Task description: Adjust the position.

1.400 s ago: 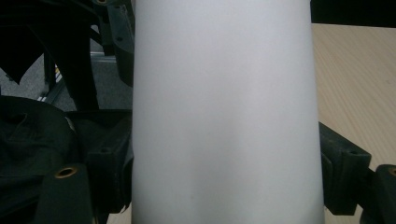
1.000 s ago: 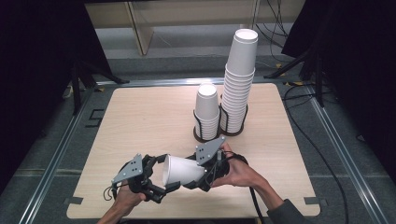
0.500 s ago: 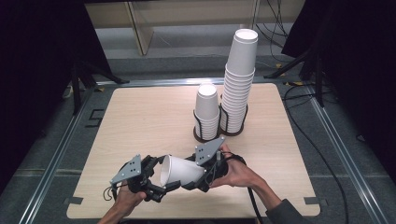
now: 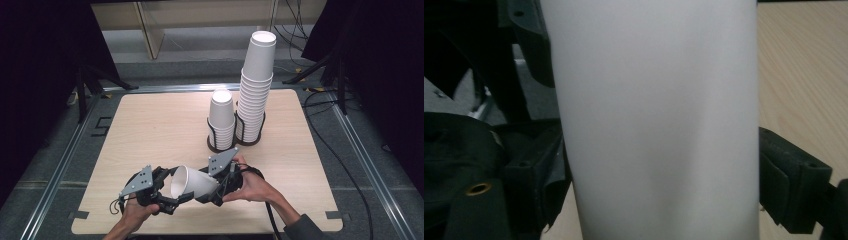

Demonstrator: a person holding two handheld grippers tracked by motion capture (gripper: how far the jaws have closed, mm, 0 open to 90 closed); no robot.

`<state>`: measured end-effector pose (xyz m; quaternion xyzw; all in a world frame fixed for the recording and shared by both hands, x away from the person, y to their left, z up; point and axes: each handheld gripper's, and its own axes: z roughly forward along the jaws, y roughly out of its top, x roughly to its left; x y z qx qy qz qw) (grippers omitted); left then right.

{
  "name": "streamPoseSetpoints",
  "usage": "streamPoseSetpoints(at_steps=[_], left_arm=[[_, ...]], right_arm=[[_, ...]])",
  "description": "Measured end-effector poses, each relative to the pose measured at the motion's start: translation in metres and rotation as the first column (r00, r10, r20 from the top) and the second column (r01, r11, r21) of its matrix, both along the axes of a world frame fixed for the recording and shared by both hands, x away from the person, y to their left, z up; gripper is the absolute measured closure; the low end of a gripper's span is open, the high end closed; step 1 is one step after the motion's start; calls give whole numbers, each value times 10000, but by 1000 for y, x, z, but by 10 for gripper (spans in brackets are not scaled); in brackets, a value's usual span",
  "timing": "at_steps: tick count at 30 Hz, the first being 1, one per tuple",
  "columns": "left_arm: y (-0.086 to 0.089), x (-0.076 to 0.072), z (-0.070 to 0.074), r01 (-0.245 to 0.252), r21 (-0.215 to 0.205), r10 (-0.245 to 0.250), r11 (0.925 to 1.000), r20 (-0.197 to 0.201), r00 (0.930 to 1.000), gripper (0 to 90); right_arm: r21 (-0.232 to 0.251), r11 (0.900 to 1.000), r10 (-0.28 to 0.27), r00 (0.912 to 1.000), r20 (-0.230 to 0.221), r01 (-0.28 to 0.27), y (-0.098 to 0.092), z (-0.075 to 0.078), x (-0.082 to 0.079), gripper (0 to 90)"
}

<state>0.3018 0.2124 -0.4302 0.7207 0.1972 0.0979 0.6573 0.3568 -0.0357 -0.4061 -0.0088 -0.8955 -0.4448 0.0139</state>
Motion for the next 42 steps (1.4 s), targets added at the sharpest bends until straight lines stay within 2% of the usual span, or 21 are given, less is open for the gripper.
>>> streamPoseSetpoints(at_steps=[2,5,7,9,10,14,18,19,20,23,27,28,29,31,32,34,38,42], left_arm=[[0,0,1,-134,87,135,9999,-58,9999,139],[2,-1,4,-362,211,364,9991,-111,9993,140],[2,-2,6,-516,353,522,9980,-158,9985,140],[1,-2,7,-622,353,631,9974,-264,9977,140],[1,-2,8,-725,503,742,9961,-319,9967,140],[-3,-4,8,-1101,763,1151,9910,-649,9912,140],[-3,-4,8,-1268,900,1337,9878,-748,9882,140],[-4,-3,7,-1270,733,1323,9892,-736,9885,140],[-3,-4,8,-1364,804,1432,9874,-853,9860,139],[-4,-3,8,-1383,747,1448,9876,-884,9855,139],[-3,-3,7,-1435,725,1502,9870,-974,9838,130],[-3,-1,6,-1362,353,1392,9900,-1045,9847,121],[-1,-1,7,-1458,313,1485,9888,-1189,9817,106],[1,0,8,-1561,110,1562,9877,-1308,9790,81],[0,0,7,-1609,-221,1568,9867,-1295,9791,72],[1,0,7,-1653,-292,1603,9858,-1270,9789,56],[0,-1,8,-1707,-385,1654,9846,-1134,9797,51],[0,-1,7,-1804,-469,1743,9825,-1123,9783,49]], right_arm=[[-350,9992,-191,9995,254,199,0,0,-2,164],[-575,9963,-615,9969,487,643,-2,2,-5,160],[-742,9927,-886,9927,815,947,-3,3,-7,158],[-759,9919,-948,9912,925,1019,-4,4,-10,160],[-729,9917,-979,9899,1021,1056,-4,5,-12,160],[-622,9861,-1444,9793,1417,1544,0,8,-17,156],[-514,9837,-1624,9741,1572,1723,3,5,-19,159],[-529,9840,-1601,9746,1568,1702,4,4,-19,160],[-576,9833,-1628,9758,1462,1727,5,2,-19,159],[-687,9799,-1755,9726,1523,1875,8,-3,-19,155],[-757,9796,-1725,9720,1596,1863,10,-6,-19,198],[-757,9804,-1678,9720,1648,1821,10,-6,-20,209],[-690,9824,-1593,9713,1765,1736,10,-6,-20,221],[-474,9854,-1540,9744,1640,1637,10,-5,-20,235],[-391,9867,-1493,9753,1629,1576,10,-5,-20,241],[-152,9883,-1468,9730,1780,1519,9,-5,-20,245],[286,9882,-1529,9802,1257,1505,6,-5,-19,248],[493,9870,-1577,9801,1205,1528,5,-7,-19,248]])
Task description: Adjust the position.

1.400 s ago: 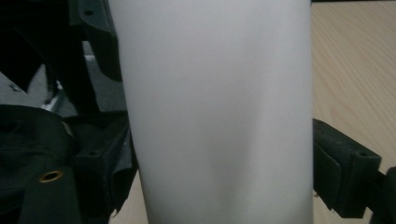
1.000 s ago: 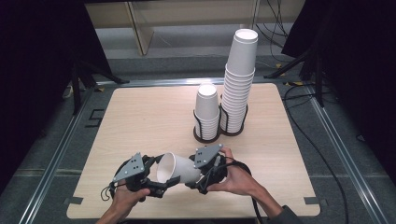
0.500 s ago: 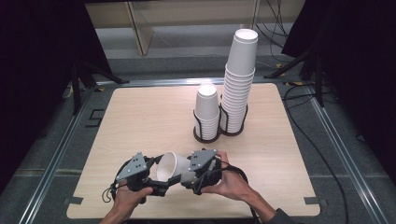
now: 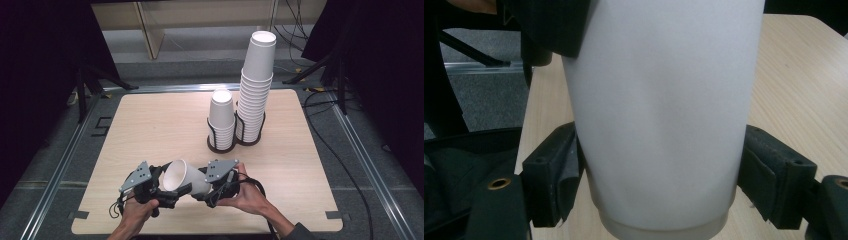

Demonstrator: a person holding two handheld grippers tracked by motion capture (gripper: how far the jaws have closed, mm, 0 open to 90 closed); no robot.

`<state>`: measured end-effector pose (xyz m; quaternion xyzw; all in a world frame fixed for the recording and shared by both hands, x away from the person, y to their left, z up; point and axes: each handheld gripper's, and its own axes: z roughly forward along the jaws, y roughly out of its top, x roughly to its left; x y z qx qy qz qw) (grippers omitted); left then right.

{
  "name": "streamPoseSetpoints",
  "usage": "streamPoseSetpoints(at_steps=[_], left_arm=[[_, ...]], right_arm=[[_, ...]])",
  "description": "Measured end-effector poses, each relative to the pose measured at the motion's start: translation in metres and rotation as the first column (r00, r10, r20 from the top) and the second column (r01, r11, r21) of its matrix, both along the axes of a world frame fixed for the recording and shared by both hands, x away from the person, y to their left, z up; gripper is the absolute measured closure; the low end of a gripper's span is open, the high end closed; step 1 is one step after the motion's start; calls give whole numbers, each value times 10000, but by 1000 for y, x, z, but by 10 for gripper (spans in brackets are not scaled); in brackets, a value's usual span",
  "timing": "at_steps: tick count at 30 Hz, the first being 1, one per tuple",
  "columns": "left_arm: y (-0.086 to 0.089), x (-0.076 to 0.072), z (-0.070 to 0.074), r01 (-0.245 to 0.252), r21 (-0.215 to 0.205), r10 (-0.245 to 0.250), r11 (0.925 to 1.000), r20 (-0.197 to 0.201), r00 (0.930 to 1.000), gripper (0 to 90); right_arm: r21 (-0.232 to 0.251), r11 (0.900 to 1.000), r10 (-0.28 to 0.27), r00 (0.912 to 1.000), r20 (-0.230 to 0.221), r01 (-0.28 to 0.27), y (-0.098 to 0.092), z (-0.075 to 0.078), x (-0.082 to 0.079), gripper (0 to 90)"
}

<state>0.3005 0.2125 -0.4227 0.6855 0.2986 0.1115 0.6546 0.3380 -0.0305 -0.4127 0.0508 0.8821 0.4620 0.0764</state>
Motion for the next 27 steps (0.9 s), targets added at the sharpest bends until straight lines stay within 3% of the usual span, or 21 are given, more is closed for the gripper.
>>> streamPoseSetpoints(at_steps=[2,3,4,5,8,12,16,21,22,27], left_arm=[[1,0,0,-16,-125,17,9999,63,10000,43],[0,0,0,-16,-331,19,9995,109,9999,44],[2,0,1,-3,-258,8,9997,198,9998,48],[2,0,1,-9,-451,18,9990,207,9998,51],[2,-2,3,7,-404,10,9992,401,9992,82],[1,-4,6,-7,-182,21,9998,745,9972,124],[0,-3,5,-65,-153,74,9999,646,9979,138],[-3,-4,4,-191,163,179,9997,752,9970,141],[-3,-4,4,-166,274,145,9995,767,9969,139],[-2,-3,5,-110,-91,116,9999,713,9974,83]], right_arm=[[283,9996,5,10000,-87,-2,-1,-1,1,248],[422,9991,43,10000,-44,-41,-1,-1,1,248],[553,9984,108,9998,149,-116,-2,-1,2,248],[618,9981,38,10000,-48,-35,-3,-1,1,249],[794,9968,55,10000,9,-55,-3,-1,2,246],[737,9973,-44,10000,-77,50,0,-3,0,237],[478,9986,-209,9998,-16,210,2,-3,-1,226],[34,9994,-347,9989,323,346,6,-5,-2,229],[-31,9993,-375,9991,219,376,7,-6,-3,232],[98,9996,-268,9986,453,264,6,-5,-4,255]])
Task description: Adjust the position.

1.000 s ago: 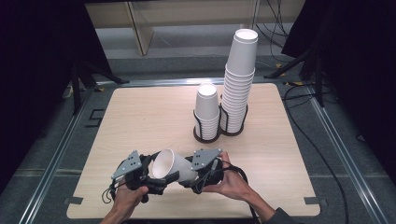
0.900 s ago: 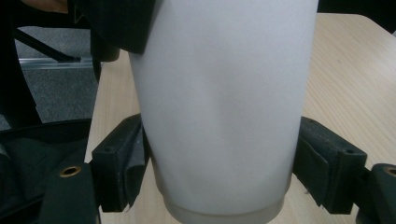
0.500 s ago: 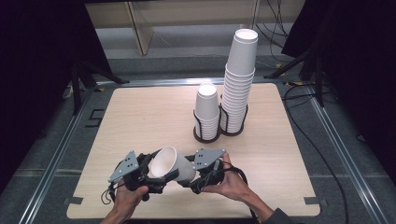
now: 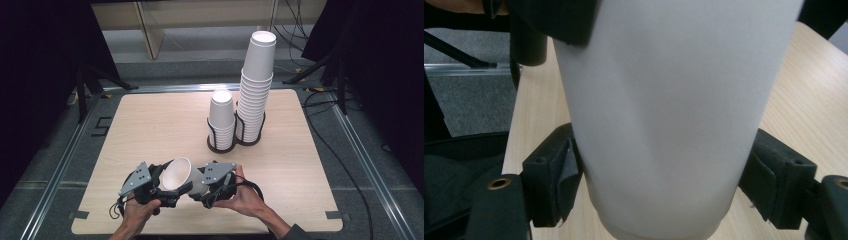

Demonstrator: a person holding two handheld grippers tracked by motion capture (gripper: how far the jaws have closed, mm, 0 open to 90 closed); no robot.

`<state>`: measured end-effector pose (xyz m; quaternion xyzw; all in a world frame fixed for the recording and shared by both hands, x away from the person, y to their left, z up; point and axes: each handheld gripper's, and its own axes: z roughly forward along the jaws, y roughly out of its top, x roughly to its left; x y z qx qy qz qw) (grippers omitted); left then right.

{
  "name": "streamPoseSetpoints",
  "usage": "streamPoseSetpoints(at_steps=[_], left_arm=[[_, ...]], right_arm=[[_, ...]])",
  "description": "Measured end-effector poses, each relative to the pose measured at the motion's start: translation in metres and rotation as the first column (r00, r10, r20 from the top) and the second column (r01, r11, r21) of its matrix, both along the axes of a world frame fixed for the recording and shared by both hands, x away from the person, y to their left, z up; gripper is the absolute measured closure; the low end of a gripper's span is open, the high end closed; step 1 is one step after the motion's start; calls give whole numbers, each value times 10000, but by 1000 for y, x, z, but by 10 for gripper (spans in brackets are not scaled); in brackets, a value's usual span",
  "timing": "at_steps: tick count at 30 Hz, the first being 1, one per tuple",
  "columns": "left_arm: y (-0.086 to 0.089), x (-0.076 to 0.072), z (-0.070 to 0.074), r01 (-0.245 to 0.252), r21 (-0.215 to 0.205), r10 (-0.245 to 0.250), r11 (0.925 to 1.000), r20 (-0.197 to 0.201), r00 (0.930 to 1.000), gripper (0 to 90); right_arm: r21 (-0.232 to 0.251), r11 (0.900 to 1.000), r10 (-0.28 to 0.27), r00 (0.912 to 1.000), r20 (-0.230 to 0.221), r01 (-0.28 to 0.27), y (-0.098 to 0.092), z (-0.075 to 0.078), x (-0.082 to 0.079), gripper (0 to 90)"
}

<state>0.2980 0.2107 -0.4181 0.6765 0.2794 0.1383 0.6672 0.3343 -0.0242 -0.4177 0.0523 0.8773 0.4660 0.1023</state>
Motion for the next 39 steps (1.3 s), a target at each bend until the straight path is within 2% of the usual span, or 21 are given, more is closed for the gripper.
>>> streamPoseSetpoints(at_steps=[1,4,6,7,14,16,17,18,20,31,39], left_arm=[[-1,-1,0,-45,-159,45,9999,1,10000,72],[0,-1,1,50,-120,-49,9999,81,10000,58],[0,-1,1,108,-250,-106,9996,63,9999,59],[0,-1,0,121,-275,-120,9995,43,9999,62],[-1,-1,-1,59,-324,-59,9995,0,10000,67],[-1,-2,-2,51,-300,-52,9995,-27,10000,71],[-2,-2,-2,33,-344,-33,9994,-15,10000,73],[-2,-2,-2,33,-353,-33,9994,0,10000,81],[-2,-2,-2,-7,-357,8,9994,33,10000,82],[0,-1,-4,24,-420,-16,9991,202,9998,139],[1,0,-6,-39,-251,44,9997,216,9998,164]], right_arm=[[121,9999,56,10000,73,-57,-1,0,0,257],[395,9990,185,9996,205,-193,-3,1,0,261],[649,9976,214,9997,133,-222,-5,2,0,262],[673,9974,235,9991,365,-259,-6,2,1,262],[1409,9898,-198,9997,-165,219,-12,3,5,260],[1447,9893,-167,9998,-76,176,-12,3,6,260],[1444,9893,-168,9993,-330,214,-11,2,5,259],[1457,9891,-175,9995,-255,211,-9,1,5,258],[1502,9885,-121,9988,-474,191,-6,-1,4,258],[1676,9857,-36,9967,-805,170,-1,-6,3,247],[1454,9891,-50,9927,-1208,227,-5,-10,7,212]])
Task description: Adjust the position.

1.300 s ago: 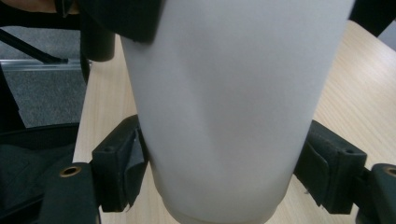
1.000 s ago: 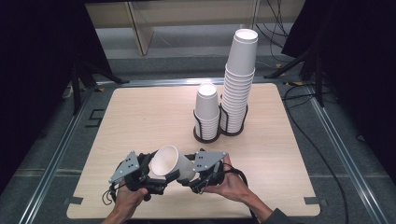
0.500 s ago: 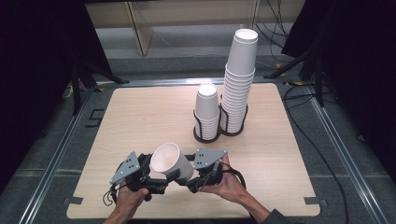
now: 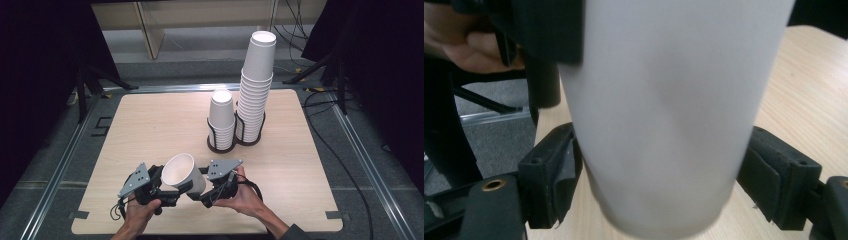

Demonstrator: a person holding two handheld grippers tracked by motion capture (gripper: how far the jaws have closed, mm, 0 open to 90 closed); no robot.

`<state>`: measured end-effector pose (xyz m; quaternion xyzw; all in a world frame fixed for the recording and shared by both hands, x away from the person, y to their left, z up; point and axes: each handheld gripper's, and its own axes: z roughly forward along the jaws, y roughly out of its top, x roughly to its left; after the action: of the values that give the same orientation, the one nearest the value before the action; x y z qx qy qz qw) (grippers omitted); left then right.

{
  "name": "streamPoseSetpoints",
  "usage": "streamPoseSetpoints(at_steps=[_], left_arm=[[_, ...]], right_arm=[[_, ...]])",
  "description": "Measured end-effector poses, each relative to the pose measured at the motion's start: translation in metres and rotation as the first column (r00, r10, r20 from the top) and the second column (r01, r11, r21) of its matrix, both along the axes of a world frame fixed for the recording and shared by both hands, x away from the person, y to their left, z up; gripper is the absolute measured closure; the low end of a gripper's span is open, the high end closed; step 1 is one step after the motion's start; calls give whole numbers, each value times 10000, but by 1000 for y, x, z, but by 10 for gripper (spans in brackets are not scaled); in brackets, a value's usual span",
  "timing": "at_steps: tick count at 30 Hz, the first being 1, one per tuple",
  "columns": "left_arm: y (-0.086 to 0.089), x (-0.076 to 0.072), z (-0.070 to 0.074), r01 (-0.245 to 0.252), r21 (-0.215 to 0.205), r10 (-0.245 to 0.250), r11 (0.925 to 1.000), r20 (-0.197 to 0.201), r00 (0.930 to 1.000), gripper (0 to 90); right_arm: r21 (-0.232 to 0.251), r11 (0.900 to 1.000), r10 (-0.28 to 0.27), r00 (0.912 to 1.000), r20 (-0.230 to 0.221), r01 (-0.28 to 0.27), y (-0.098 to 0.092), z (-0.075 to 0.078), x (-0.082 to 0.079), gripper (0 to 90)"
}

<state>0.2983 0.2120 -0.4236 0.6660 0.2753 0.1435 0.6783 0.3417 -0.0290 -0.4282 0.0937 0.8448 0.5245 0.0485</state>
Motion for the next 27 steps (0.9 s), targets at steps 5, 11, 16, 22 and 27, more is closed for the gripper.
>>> streamPoseSetpoints(at_steps=[5,11,16,22,27], left_arm=[[6,3,1,-348,-6,348,9994,6,9994,168],[10,8,0,-817,272,819,9963,-65,9966,171],[16,14,-1,-1382,677,1378,9881,104,9904,172],[22,25,-3,-2096,1098,2090,9716,176,9778,172],[23,35,-6,-2502,1457,2495,9572,239,9681,172]], right_arm=[[-321,9994,-164,9997,-206,158,-7,-3,1,179],[-404,9971,-659,9974,-290,647,-24,-3,4,172],[-467,9904,-1313,9910,-273,1299,-43,-3,7,179],[-521,9741,-2217,9748,-263,2202,-66,-2,11,187],[-662,9595,-2763,9605,-324,2737,-83,-3,12,189]])
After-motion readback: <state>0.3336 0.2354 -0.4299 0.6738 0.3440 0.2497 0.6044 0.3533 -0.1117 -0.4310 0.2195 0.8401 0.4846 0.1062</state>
